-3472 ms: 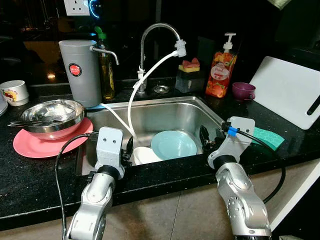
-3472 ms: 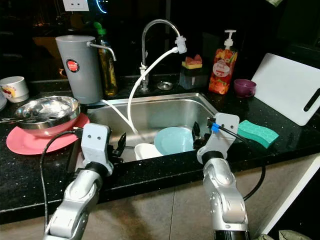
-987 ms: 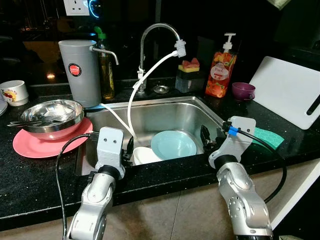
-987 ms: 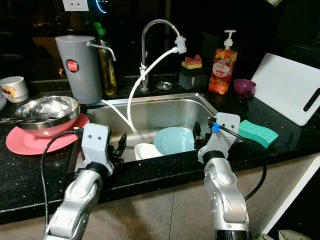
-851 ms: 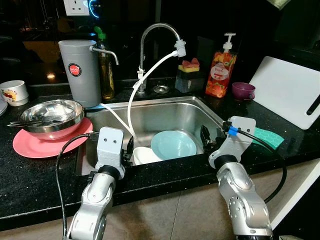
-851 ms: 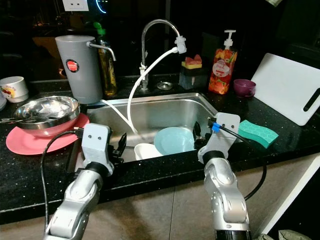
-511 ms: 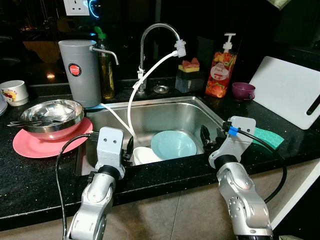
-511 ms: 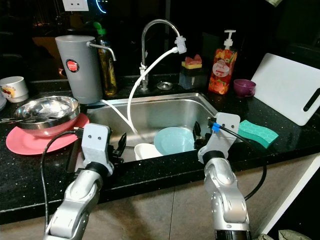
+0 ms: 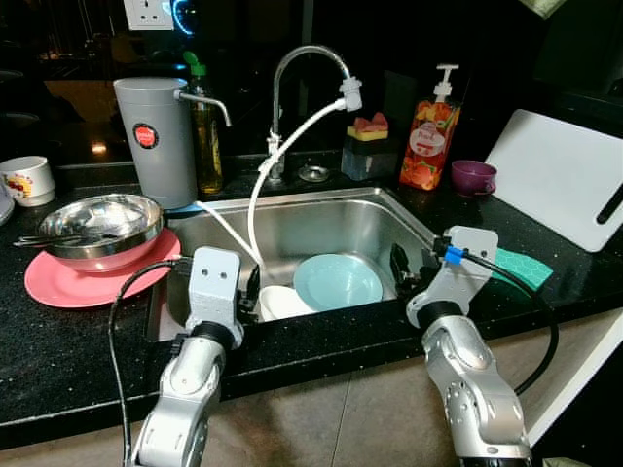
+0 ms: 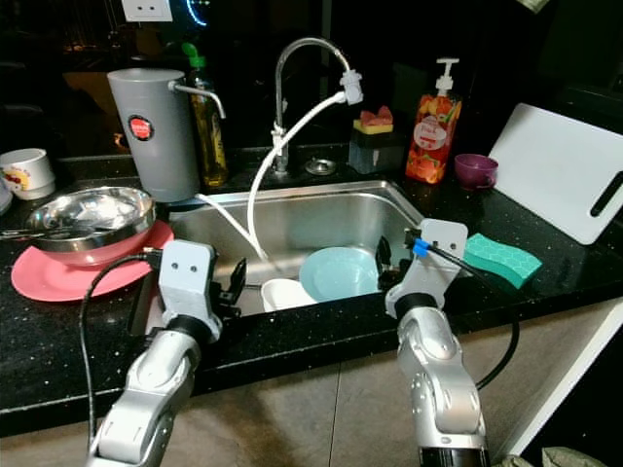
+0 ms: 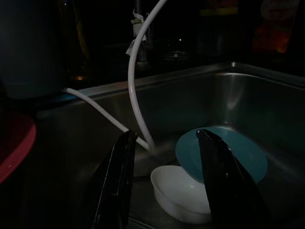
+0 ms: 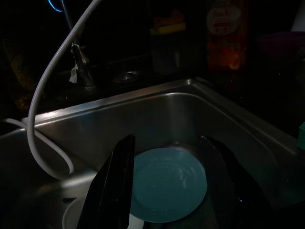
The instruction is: Kitchen organization
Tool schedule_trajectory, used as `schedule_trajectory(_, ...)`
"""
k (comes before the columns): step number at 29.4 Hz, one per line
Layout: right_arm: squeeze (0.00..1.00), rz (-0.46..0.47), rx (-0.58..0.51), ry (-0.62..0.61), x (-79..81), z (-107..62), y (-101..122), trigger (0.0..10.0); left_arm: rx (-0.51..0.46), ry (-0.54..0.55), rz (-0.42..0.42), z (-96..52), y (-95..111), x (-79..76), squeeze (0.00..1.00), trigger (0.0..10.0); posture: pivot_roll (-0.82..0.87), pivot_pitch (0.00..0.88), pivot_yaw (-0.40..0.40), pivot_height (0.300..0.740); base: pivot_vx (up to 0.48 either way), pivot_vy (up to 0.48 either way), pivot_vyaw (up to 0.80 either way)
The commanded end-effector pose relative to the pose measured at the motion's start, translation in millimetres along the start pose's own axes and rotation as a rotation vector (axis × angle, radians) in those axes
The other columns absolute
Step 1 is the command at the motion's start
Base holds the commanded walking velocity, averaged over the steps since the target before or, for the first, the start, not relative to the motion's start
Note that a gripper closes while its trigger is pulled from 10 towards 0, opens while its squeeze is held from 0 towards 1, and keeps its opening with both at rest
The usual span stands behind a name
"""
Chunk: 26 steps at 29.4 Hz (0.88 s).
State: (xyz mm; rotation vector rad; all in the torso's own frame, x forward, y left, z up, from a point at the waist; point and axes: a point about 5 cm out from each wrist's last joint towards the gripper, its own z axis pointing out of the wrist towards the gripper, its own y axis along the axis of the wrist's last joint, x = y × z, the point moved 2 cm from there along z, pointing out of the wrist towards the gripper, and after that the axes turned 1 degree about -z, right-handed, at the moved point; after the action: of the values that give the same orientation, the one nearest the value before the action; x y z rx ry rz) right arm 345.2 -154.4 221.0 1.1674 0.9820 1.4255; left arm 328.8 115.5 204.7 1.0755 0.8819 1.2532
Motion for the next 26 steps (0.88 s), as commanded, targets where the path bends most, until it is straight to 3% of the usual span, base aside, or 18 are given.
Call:
schedule_trajectory(1,0.0,0.002,0.0,-0.008,-3.2,1.1,0.9,10.0,0.006,-0.014,0.002,-0.4,-2.3,-4.4,0.0,10.0,0.07,0.052,-0.055,0.74,0.0,0.0,0.0)
schedule_trajectory(26,0.0,0.002,-0.001,-0.01,-3.5,0.1,1.4,10.0,0.013,-0.015,0.006,-0.5,-4.6,-4.1,0.0,10.0,0.07,0.054,-0.053,0.74,0.0,0.0,0.0)
